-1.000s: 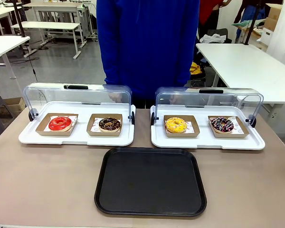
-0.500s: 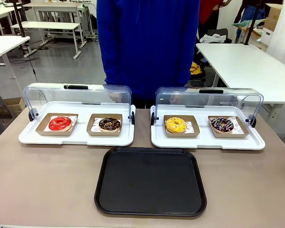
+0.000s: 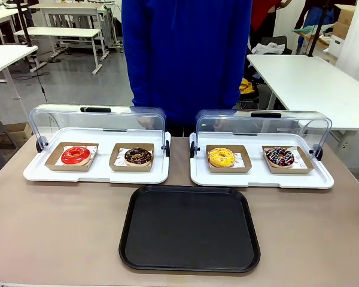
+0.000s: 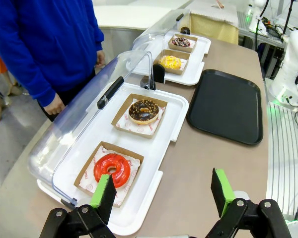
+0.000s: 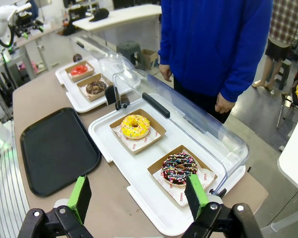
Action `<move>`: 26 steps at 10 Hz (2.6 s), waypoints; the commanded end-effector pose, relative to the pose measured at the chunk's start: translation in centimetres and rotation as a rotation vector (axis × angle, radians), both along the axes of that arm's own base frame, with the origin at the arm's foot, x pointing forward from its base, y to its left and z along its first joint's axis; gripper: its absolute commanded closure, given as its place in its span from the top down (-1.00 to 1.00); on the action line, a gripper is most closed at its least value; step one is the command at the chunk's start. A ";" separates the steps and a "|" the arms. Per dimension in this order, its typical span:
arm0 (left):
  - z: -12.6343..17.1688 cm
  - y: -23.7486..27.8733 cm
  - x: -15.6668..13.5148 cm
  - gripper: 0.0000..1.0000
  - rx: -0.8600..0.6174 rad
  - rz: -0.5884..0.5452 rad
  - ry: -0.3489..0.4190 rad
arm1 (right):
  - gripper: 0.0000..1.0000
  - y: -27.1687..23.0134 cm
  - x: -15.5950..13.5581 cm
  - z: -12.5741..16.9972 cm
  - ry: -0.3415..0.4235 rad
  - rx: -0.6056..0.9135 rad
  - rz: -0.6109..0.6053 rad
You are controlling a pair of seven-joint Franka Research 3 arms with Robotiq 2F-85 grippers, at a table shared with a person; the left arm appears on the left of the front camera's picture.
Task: Move the first donut from the left to the tray.
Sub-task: Pick up the Paper togo box containing the Donut indicated by the person and place it on the Handle tray.
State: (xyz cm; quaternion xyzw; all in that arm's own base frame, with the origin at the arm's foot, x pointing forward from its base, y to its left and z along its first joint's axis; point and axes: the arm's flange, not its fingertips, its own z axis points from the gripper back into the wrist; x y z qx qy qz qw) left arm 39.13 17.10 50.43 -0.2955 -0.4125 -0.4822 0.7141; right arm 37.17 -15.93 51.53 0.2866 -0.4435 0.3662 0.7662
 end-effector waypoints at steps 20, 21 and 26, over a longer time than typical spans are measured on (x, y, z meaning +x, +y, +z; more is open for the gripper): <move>0.1 0.1 0.1 1.00 -0.018 -0.013 -0.025 | 1.00 -0.1 0.4 0.1 -0.037 0.013 0.007; 0.1 0.1 0.1 1.00 -0.018 -0.013 -0.025 | 1.00 -0.1 0.4 0.1 -0.037 0.013 0.007; 0.1 0.1 0.1 1.00 -0.018 -0.013 -0.025 | 1.00 -0.1 0.4 0.1 -0.037 0.013 0.007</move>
